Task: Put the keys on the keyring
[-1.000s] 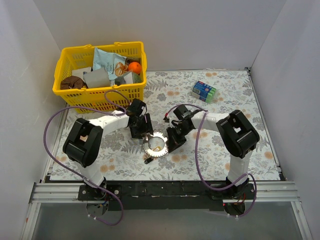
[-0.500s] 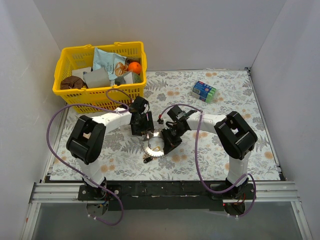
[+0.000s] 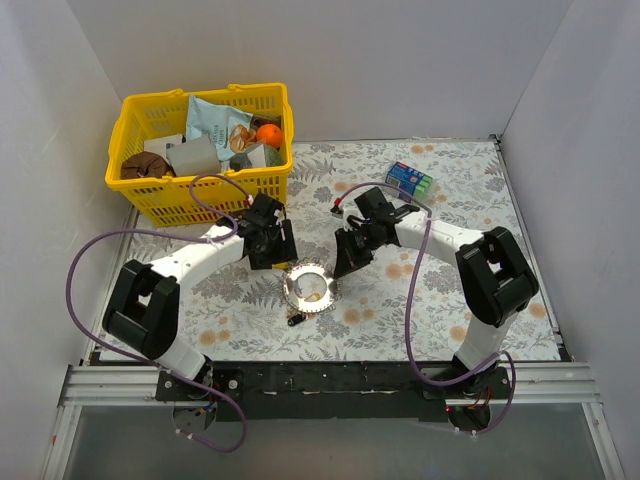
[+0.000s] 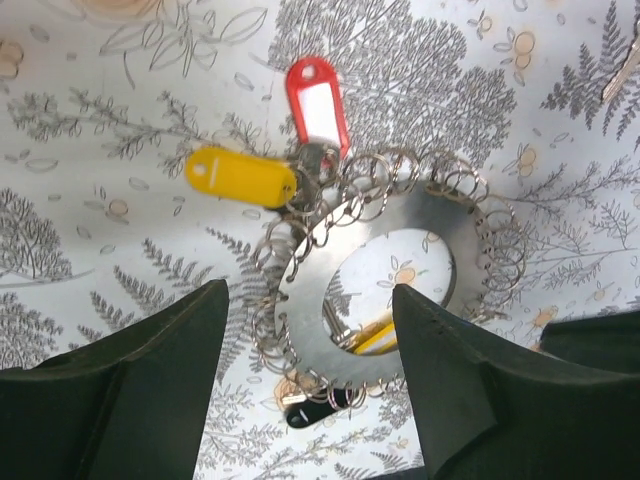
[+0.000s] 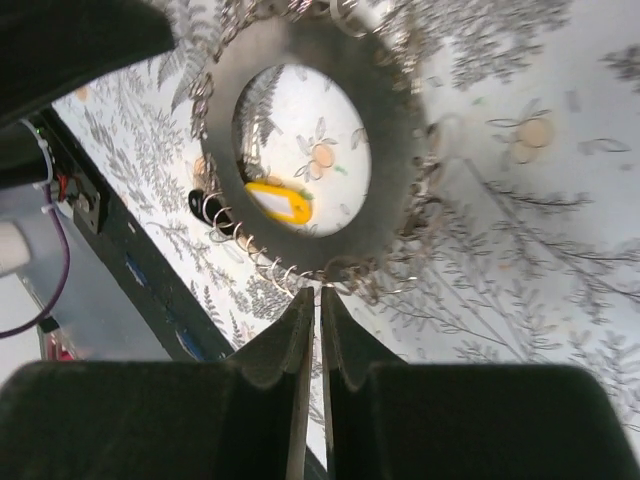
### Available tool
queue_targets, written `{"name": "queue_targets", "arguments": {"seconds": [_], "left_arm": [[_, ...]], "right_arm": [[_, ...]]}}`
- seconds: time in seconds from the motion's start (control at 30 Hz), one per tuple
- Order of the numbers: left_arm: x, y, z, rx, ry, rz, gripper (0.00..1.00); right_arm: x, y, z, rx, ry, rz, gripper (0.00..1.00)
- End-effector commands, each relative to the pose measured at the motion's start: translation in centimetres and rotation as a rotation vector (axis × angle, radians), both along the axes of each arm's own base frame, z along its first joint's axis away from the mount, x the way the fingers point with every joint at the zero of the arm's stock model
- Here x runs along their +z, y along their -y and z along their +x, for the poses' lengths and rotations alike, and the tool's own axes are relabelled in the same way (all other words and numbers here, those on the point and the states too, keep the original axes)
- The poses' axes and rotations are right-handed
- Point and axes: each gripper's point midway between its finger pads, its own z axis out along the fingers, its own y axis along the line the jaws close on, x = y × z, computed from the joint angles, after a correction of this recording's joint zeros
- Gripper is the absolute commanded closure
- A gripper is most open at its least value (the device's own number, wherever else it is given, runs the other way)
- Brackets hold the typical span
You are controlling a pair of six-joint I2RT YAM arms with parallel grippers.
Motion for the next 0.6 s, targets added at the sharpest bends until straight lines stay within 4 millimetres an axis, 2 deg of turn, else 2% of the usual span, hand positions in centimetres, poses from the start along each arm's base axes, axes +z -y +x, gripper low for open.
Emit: {"name": "queue_targets", "arguments": {"seconds": [0.0, 0.1, 0.3, 0.57], "left_arm": [[0.1, -0.8, -1.9, 0.038, -0.021, -0.021, 0.34], [-0.2, -0.8, -2.8, 0.061, -0.041, -0.045, 0.34], [-0.7, 0.6, -4.0, 0.079, -0.082, -0.161, 0.34], [-2.5, 1.1, -4.7, 0.078, -0.136, -0.179, 0.34]], "right_arm": [[1.3, 0.7, 2.8, -0.061, 0.047, 0.039, 0.85], [0.6, 1.4, 3.7, -0.087, 0.049, 0.02, 0.85], [-1.4, 2.4, 5.3, -0.136, 0.071, -0.071, 0.85], [-3.2, 2.6, 5.2, -0.144, 0.041, -0.098, 0.85]]}}
